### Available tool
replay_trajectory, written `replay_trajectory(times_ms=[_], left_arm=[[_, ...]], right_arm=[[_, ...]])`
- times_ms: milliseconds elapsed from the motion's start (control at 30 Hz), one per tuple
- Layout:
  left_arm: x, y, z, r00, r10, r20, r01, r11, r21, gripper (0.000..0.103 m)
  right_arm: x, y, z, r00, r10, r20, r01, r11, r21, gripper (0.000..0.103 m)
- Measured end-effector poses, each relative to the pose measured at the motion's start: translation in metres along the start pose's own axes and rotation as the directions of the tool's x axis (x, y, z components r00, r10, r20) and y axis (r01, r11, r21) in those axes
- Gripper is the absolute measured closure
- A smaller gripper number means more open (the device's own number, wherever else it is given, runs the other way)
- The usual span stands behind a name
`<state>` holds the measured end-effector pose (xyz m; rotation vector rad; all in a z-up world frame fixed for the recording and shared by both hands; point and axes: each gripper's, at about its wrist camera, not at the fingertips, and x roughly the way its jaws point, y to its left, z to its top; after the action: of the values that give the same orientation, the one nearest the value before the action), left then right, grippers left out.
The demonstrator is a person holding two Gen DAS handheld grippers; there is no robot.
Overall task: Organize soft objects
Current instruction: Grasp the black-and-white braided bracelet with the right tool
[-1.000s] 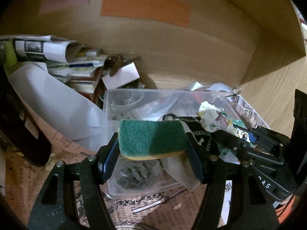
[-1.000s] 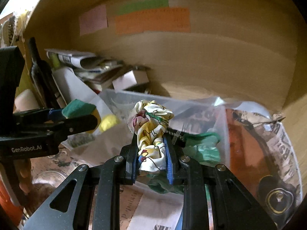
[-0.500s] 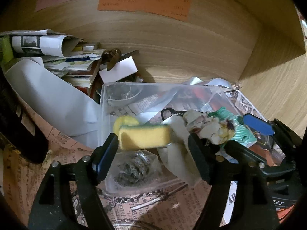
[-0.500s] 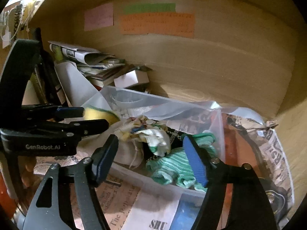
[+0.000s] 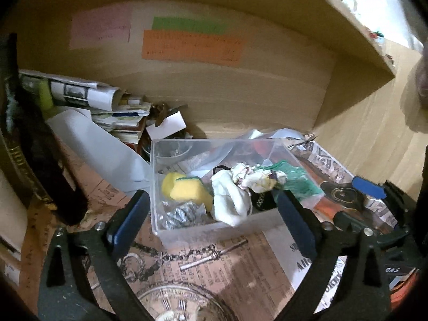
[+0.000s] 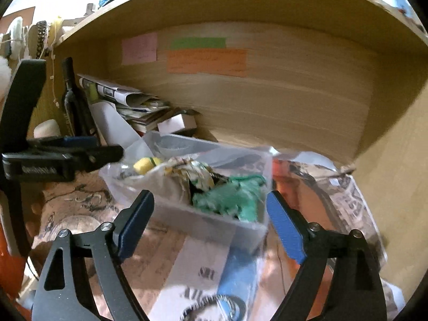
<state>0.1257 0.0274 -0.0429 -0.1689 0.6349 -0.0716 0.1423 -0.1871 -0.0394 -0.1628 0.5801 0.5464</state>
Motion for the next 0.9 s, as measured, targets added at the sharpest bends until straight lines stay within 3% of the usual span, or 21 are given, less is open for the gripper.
replay_trajectory(times_ms=[200, 400, 500, 567, 700, 800, 900], left_arm=[[-0.016, -0.005, -0.019, 1.0, 0.024, 0.012, -0.025, 1.0, 0.012, 0.002], [-0.011, -0.005, -0.044, 0.999, 0.017, -0.047, -0.018, 1.0, -0.006, 0.002], [-0.007, -0.006, -0.055, 0.997, 0.035, -0.069, -0.036, 0.999, -0.004, 0.002], [-0.006, -0.006, -0.06, 0.996, 0.045, -0.074, -0.046, 0.999, -0.004, 0.002], [-0.006, -0.006, -0.068, 0.996, 0.041, -0.079, -0.043, 0.999, -0.021, 0.002], [-0.007, -0.006, -0.071, 0.997, 0.044, -0.071, -0.046, 0.999, -0.024, 0.002], [-0.009, -0.006, -0.069, 0.997, 0.045, -0.056, -0.046, 0.999, -0.024, 0.002]], right_arm=[[-0.002, -0.007, -0.036, 0.994, -0.019, -0.105, 0.022, 0.999, 0.025, 0.018], [0.022, -0.007, -0.08, 0.964, 0.01, -0.264, 0.007, 0.998, 0.062, 0.019], [0.028, -0.006, -0.094, 0.952, 0.019, -0.304, 0.003, 0.997, 0.073, 0.022], [0.027, -0.002, -0.098, 0.953, -0.015, -0.303, 0.03, 0.998, 0.047, 0.032], [0.022, 0.002, -0.098, 0.956, -0.001, -0.294, 0.012, 0.999, 0.035, 0.069], [0.022, 0.004, -0.095, 0.956, 0.005, -0.294, 0.006, 0.999, 0.037, 0.086], [0.023, 0.004, -0.088, 0.961, 0.016, -0.277, -0.005, 0.999, 0.042, 0.089]])
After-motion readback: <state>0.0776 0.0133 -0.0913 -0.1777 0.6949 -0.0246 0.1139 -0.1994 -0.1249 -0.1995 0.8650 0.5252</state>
